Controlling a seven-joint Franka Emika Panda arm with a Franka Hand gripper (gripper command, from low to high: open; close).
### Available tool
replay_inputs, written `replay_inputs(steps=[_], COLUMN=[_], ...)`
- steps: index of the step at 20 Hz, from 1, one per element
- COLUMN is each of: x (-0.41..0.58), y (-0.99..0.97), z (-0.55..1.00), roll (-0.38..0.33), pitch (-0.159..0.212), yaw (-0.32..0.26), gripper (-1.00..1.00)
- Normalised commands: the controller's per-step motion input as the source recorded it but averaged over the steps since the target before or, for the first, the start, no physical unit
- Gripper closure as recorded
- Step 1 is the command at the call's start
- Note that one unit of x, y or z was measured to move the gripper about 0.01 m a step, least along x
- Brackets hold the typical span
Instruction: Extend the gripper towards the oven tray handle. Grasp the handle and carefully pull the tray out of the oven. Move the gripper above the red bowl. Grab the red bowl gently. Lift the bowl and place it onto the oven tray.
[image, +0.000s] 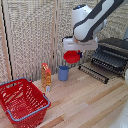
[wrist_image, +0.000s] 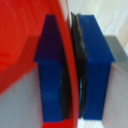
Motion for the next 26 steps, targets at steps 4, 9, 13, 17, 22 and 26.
replay_inputs(steps=[4, 9, 13, 17, 22, 26], x=[0.199, 0.103, 0.115, 0.118, 0.115, 0.116], y=[-0.64, -0.63, -0.63, -0.62, -0.61, -0.63], z=[0.36, 0.21, 0.14, 0.11, 0.10, 0.11], roll=[0.013, 0.006, 0.010, 0.003, 0.000, 0.000], pitch=[0.065, 0.008, 0.000, 0.000, 0.000, 0.000], yaw=[-0.141, -0.175, -0.175, -0.186, -0.196, -0.190], gripper=[1.00, 1.00, 1.00, 1.00, 1.00, 1.00])
